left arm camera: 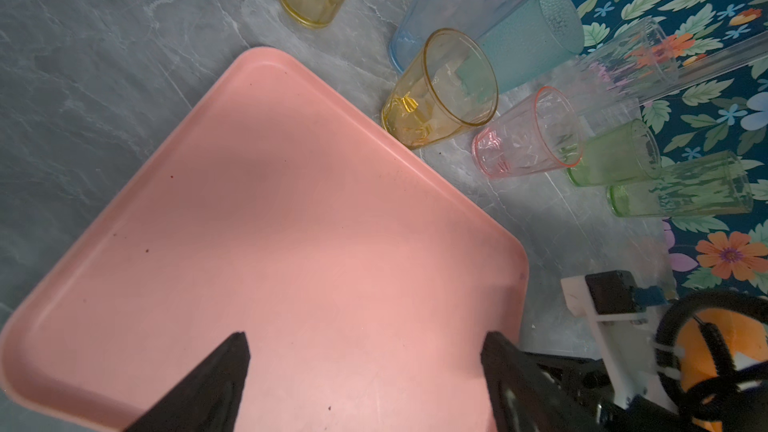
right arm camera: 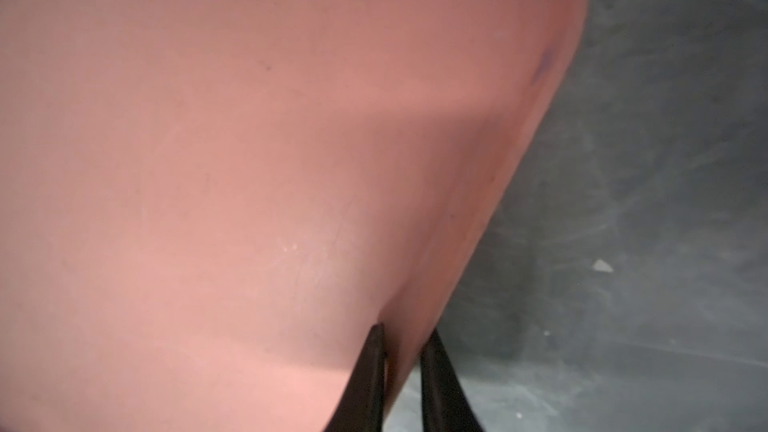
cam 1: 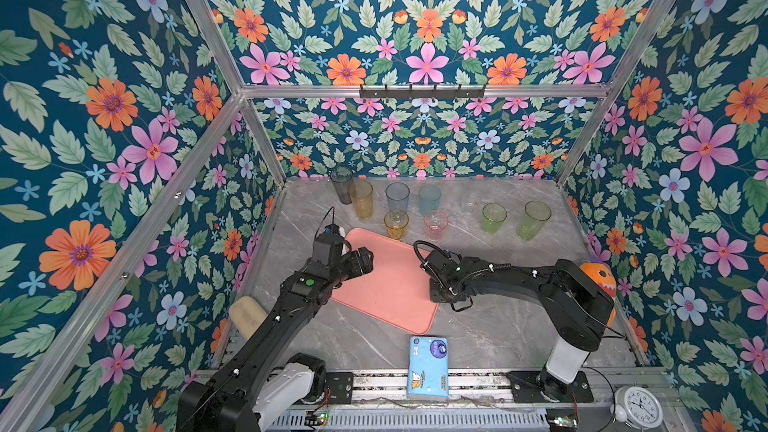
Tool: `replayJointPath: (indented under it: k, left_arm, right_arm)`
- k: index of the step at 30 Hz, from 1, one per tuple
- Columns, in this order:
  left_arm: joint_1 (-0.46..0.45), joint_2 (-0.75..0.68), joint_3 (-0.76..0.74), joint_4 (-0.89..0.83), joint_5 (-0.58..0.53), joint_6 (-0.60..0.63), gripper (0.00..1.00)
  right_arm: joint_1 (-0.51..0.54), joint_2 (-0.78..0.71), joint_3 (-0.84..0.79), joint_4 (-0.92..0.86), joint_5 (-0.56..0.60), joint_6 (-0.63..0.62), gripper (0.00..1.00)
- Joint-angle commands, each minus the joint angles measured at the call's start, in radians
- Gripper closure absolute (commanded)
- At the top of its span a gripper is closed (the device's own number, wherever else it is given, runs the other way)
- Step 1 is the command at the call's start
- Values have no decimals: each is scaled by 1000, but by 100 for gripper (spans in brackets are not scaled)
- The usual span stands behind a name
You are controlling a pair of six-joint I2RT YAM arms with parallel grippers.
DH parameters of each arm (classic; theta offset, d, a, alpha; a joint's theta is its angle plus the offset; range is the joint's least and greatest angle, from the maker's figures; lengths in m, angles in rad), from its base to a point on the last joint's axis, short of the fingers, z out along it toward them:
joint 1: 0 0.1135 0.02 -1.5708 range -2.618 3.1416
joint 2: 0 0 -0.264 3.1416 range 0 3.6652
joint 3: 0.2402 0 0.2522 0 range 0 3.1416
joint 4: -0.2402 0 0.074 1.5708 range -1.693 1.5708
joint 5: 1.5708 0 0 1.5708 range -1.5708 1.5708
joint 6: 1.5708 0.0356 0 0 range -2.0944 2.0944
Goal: Place the glasses into the tray
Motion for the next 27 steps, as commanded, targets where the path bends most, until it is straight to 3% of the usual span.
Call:
replayJointPath:
  k: [1,5,11,21,27]
  left_arm:
    - [2,2,0,2,-11,10,10]
    - [2,4,-5,8,-7,8,10]
    - [2,4,-11,16,-7,11,10]
    - [2,8,-19,33,7,5,10]
    - [2,10,-24,37,7,5,10]
  right_arm:
    - [-20,-11,-24,-103,59,-45,84]
    - [-44,-29,-44,-97,65,-91,91]
    - [-93,-76,-90,-86,77,-171,92]
    - [-235,-190,-182,-44,46,-207,96]
    - [-267,-207,-207,-34,47,-232,96]
